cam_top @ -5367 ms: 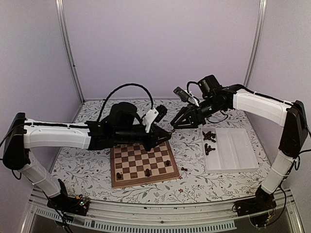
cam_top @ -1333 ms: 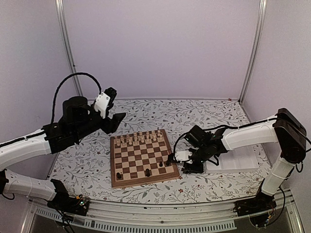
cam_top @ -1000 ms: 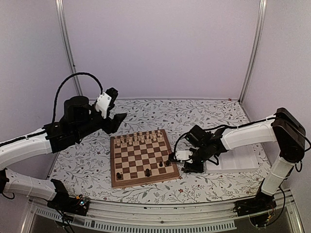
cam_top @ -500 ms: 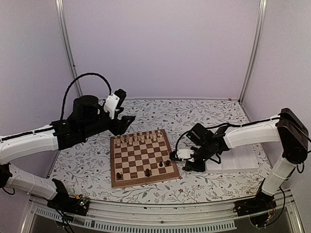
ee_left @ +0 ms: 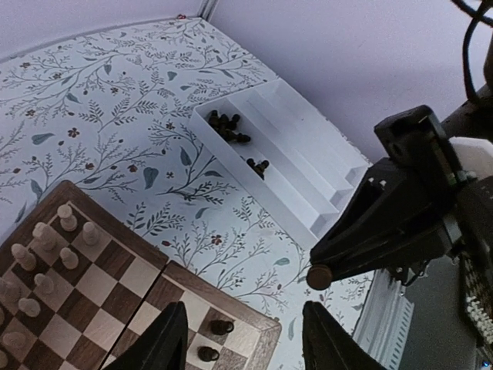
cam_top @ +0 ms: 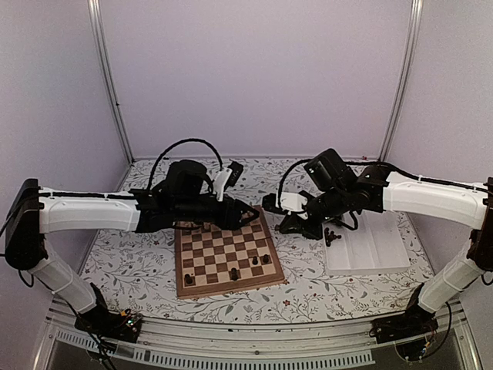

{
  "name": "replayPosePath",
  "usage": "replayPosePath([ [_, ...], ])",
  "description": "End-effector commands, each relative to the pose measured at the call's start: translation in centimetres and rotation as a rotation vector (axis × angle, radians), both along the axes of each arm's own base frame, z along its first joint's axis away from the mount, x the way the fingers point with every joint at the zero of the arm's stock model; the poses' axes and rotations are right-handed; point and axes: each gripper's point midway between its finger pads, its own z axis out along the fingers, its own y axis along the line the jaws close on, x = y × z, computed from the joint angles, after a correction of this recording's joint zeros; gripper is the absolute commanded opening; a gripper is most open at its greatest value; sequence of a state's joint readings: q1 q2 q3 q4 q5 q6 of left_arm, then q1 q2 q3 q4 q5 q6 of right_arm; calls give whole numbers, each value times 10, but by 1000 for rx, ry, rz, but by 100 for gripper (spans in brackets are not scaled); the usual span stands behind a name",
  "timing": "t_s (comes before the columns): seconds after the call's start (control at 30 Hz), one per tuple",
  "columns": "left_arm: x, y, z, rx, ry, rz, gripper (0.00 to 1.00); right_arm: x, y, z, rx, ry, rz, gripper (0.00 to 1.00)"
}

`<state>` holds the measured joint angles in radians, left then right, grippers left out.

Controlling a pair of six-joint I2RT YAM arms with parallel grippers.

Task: Set up the chess pieces on the board
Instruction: Pick up the chess piece at the center of the board, then place the chess piece on the chessboard.

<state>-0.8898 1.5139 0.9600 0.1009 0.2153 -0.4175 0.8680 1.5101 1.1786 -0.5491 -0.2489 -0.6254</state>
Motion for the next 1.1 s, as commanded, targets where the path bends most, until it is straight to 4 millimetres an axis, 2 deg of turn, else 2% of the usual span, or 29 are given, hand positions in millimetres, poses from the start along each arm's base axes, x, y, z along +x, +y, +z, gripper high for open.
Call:
replayPosePath([
  [0.0, -16, -27, 25, -137, 76, -108, 52, -4, 2, 11, 12, 19, 29, 6],
  [0.57, -33, -53, 10, -180, 170, -258, 46, -3, 10, 14, 19, 35, 37, 7],
  [1.07, -37, -63, 2, -182, 197, -298, 39, -6, 12, 17, 21, 32, 49, 8],
])
